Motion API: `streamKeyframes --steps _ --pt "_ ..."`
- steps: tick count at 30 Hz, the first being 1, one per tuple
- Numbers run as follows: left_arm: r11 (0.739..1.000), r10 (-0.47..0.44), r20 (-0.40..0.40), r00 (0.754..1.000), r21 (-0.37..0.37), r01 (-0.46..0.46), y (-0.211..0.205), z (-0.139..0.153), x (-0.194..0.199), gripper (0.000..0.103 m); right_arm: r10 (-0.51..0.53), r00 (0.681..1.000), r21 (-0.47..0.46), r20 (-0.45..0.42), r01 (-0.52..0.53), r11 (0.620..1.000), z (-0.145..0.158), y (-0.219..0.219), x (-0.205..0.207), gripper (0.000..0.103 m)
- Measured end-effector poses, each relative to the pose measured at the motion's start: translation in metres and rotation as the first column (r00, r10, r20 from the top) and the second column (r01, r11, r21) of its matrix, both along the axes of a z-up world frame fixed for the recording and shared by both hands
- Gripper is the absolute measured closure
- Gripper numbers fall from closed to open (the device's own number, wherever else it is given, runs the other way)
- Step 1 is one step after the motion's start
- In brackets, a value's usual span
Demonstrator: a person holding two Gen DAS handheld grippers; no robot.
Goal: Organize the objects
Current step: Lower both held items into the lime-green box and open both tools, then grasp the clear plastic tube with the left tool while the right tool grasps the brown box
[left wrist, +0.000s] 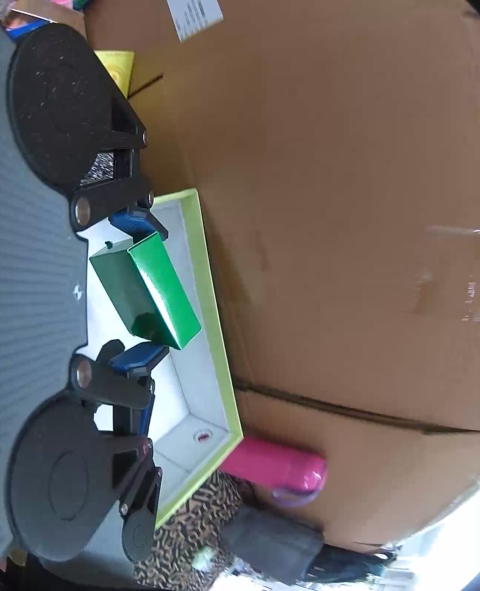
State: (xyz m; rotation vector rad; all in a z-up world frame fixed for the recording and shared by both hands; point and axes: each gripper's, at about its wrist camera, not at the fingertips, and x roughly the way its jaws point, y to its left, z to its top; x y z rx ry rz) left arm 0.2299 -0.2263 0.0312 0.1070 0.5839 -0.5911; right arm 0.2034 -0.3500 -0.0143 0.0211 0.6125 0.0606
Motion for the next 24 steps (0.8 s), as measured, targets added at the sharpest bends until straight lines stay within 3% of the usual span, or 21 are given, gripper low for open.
streamKeyframes --steps 3,4,5,6,7,11,14,20,24 --pt "1.0 -0.007 -0.015 1.0 -0.022 0.007 -0.002 -0.009 0.007 0.04 0.001 1.0 -0.015 -0.031 -0.002 1.0 -0.008 -0.005 0.008 0.055" --pt "0.999 -0.014 -0.036 0.999 -0.05 0.012 -0.001 -0.01 0.012 0.034 0.004 0.999 -0.011 -0.032 -0.004 1.0 -0.01 -0.007 0.009 0.051" --pt "0.997 -0.02 -0.065 0.998 -0.078 0.015 0.001 -0.011 0.014 0.017 0.003 0.999 -0.007 -0.035 -0.003 1.0 -0.011 -0.009 0.01 0.044" --pt "0.995 -0.016 -0.104 0.994 -0.1 0.006 0.003 -0.012 0.016 0.011 -0.005 0.999 -0.006 -0.034 0.005 1.0 -0.012 -0.01 0.01 0.027" --pt "0.993 -0.011 -0.122 0.992 -0.116 -0.003 0.005 -0.01 0.017 0.008 -0.016 1.0 -0.006 -0.021 0.016 1.0 -0.012 -0.011 0.009 0.014" --pt "0.996 -0.003 -0.104 0.995 -0.094 -0.007 0.004 -0.004 0.01 0.007 -0.024 1.0 -0.026 0.009 0.024 0.999 -0.009 -0.01 -0.001 0.001" --pt "0.994 -0.002 -0.069 0.998 -0.11 -0.006 0.01 0.008 0.0 0.007 -0.026 0.999 -0.041 0.039 0.027 0.999 0.0 -0.005 -0.014 0.0" --pt "0.971 -0.047 -0.019 0.999 -0.237 0.041 0.045 0.044 -0.04 0.001 -0.032 0.988 -0.07 0.152 0.043 0.997 0.025 0.012 -0.064 0.0" --pt "0.945 -0.011 0.002 1.0 -0.326 0.011 0.087 0.054 -0.076 0.0 -0.04 0.968 -0.014 0.247 0.044 0.999 0.045 0.011 -0.1 0.0"
